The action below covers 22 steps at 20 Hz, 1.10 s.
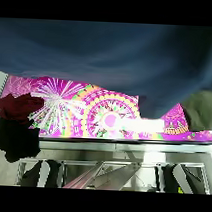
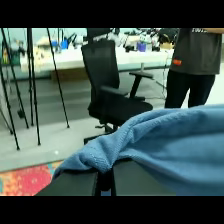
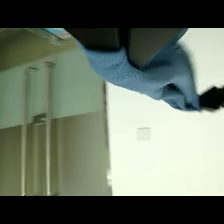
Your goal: Fold the shirts.
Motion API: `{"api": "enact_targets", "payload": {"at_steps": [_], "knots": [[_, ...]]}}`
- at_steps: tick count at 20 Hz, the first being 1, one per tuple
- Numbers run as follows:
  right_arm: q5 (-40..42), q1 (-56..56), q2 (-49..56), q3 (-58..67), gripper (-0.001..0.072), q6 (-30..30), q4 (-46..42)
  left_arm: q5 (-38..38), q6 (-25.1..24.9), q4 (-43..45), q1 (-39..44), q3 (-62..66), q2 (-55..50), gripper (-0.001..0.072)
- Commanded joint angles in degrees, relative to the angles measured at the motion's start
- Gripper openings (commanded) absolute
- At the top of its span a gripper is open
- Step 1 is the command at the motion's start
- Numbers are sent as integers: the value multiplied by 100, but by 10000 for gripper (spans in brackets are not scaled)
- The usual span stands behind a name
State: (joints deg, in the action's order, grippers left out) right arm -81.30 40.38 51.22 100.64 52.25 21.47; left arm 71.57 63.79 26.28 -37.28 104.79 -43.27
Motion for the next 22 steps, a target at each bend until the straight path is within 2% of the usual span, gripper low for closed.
{"api": "enact_targets", "payload": {"at_steps": [1,4,8,11,15,16,17,18,19,22], "knots": [[459,216,-251,675,16,448,-1773,621,68,-83,481,1088,-756,22],[444,-422,-11,262,16,588,-2885,990,87,35,1646,605,-1482,21],[662,-2293,774,-1266,16,455,-4273,820,87,1222,2949,-697,-2420,21],[1637,-3407,1788,-2452,17,297,-5132,286,4,1985,3451,-1735,-3285,22],[2944,-3851,3786,-2721,19,39,-5125,-173,-402,2072,3484,-2280,-4983,21],[3228,-3849,4266,-2667,50,42,-4913,-166,-485,2079,3423,-2190,-5458,20],[3397,-3803,4653,-2577,270,22,-4669,-94,-487,2074,3335,-2020,-5875,22],[3436,-3716,4988,-2428,453,2,-4457,74,-483,2074,3195,-1744,-6266,148],[3383,-3613,5193,-2269,462,4,-4293,278,-409,2070,3042,-1451,-6548,334],[2494,-3099,5217,-1775,455,7,-4162,1158,42,2079,2424,-420,-6955,332]]}}
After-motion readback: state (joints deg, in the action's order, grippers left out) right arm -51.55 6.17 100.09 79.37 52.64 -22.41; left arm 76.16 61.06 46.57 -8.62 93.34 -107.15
